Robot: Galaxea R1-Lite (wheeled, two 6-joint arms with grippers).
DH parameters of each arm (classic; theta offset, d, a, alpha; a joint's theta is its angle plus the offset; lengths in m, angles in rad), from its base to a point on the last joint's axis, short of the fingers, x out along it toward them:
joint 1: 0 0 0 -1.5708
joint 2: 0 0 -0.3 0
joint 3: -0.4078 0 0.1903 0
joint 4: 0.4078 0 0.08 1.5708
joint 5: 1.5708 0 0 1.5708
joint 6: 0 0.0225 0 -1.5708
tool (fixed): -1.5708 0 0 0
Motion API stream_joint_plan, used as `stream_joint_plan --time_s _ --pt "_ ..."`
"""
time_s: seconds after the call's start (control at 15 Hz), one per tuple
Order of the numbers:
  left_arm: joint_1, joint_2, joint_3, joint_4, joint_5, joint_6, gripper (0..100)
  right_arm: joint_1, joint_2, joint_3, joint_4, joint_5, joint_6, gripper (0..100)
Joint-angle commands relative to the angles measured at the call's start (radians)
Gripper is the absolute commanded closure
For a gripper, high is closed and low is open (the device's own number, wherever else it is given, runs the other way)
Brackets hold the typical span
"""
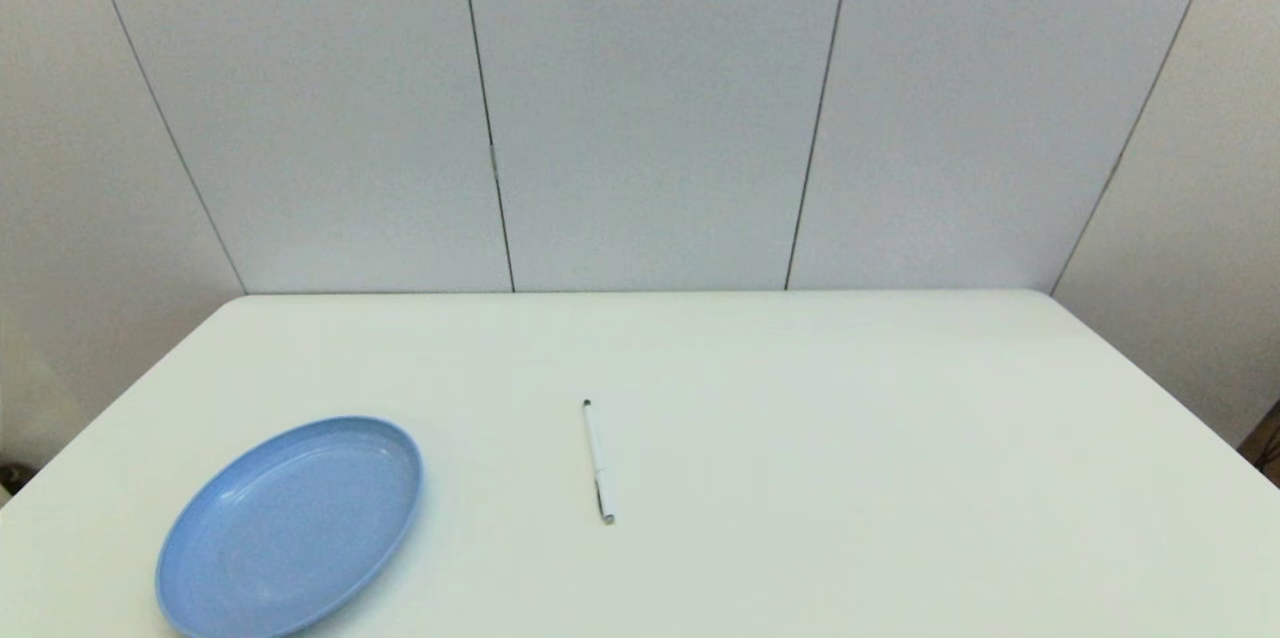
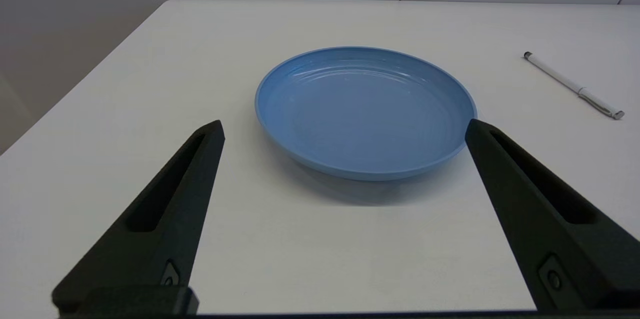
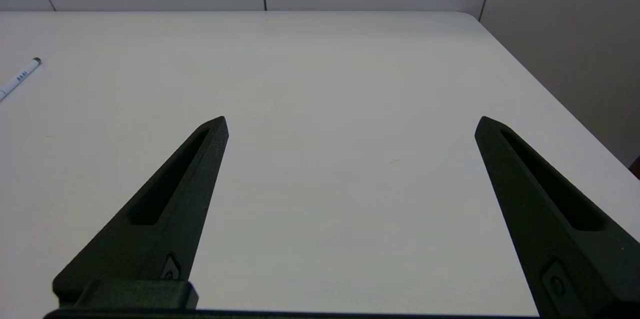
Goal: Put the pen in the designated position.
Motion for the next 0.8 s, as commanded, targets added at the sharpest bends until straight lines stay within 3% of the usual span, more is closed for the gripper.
stream_joint_plan --time_s 0.07,0.8 --pt "0.0 0.0 0.0 0.0 0.0 0.0 0 0.0 0.001 0.0 0.0 0.001 0.0 0" --pt "0.0 0.0 0.0 0.0 0.006 -0.008 0 0.0 0.001 0.0 0.0 0.001 0.0 0"
